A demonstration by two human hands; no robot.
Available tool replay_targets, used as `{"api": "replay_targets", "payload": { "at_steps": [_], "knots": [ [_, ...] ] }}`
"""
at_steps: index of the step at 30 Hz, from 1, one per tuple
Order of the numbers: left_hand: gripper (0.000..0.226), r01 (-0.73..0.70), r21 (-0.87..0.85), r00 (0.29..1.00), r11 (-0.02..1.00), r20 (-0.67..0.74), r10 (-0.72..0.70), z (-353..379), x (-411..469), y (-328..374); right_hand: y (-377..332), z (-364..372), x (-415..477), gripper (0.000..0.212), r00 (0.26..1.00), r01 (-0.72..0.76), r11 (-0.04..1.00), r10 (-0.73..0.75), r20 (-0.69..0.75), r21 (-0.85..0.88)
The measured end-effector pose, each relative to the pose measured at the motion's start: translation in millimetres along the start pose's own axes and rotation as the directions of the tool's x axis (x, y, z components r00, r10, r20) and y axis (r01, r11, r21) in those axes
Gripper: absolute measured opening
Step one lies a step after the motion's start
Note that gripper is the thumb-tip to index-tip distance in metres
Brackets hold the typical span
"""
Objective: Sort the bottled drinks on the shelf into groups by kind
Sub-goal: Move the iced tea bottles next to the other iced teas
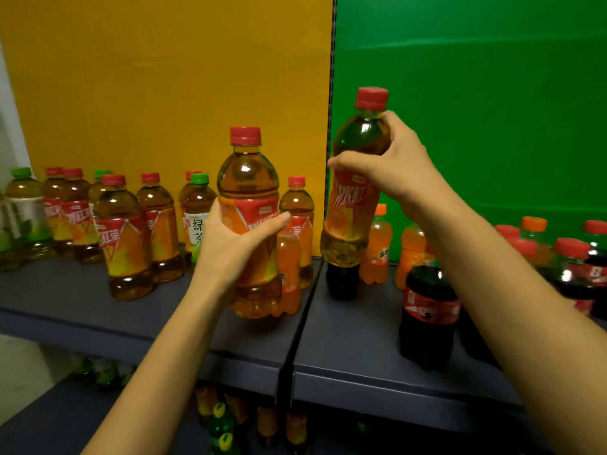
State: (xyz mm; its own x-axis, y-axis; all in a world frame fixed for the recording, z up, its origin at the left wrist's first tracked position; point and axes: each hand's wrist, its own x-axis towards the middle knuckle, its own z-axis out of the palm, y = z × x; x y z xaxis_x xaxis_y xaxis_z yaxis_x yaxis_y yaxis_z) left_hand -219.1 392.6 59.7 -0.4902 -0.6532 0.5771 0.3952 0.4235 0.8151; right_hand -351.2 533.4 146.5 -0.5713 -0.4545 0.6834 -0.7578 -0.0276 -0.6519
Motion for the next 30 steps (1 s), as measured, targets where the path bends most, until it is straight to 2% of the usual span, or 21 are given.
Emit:
{"api": "replay_targets", "payload": {
  "at_steps": [6, 11, 14, 20, 25, 30],
  "knots": [
    [0.072, 0.047, -0.014, 0.994, 0.999, 0.103, -0.046, -36.2, -1.6, -30.0, 11.9, 55.3, -21.6, 0.054, 0.999, -0.044, 0.986, 0.039, -0.03, -0.163],
    [0.07, 0.089, -0.023, 0.968, 0.996, 0.237, -0.081, -55.9, 1.8, -58.6, 22.4, 88.7, -24.4, 0.061, 0.982, -0.162, 0.968, 0.14, -0.125, -0.189],
    [0.072, 0.096, -0.062, 0.959, 0.993, 0.271, -0.076, -60.3, 7.5, -70.7, 27.2, 103.6, -23.2, 0.068, 0.958, -0.243, 0.956, 0.21, -0.194, -0.165],
    [0.072, 0.043, -0.114, 0.971, 0.993, 0.24, -0.014, -54.7, 6.5, -77.4, 45.6, 131.7, -28.1, 0.072, 0.931, -0.305, 0.949, 0.278, -0.235, -0.085],
    [0.068, -0.009, -0.074, 0.987, 0.997, 0.159, 0.021, -48.0, -3.4, -83.1, 56.6, 149.4, -38.0, 0.063, 0.936, -0.252, 0.961, 0.271, -0.224, 0.111],
    [0.06, -0.077, -0.032, 0.989, 0.997, 0.128, 0.08, -43.1, -10.6, -92.1, 64.0, 158.6, -37.7, 0.063, 0.942, -0.227, 0.963, 0.255, -0.219, 0.142]
  ]
}}
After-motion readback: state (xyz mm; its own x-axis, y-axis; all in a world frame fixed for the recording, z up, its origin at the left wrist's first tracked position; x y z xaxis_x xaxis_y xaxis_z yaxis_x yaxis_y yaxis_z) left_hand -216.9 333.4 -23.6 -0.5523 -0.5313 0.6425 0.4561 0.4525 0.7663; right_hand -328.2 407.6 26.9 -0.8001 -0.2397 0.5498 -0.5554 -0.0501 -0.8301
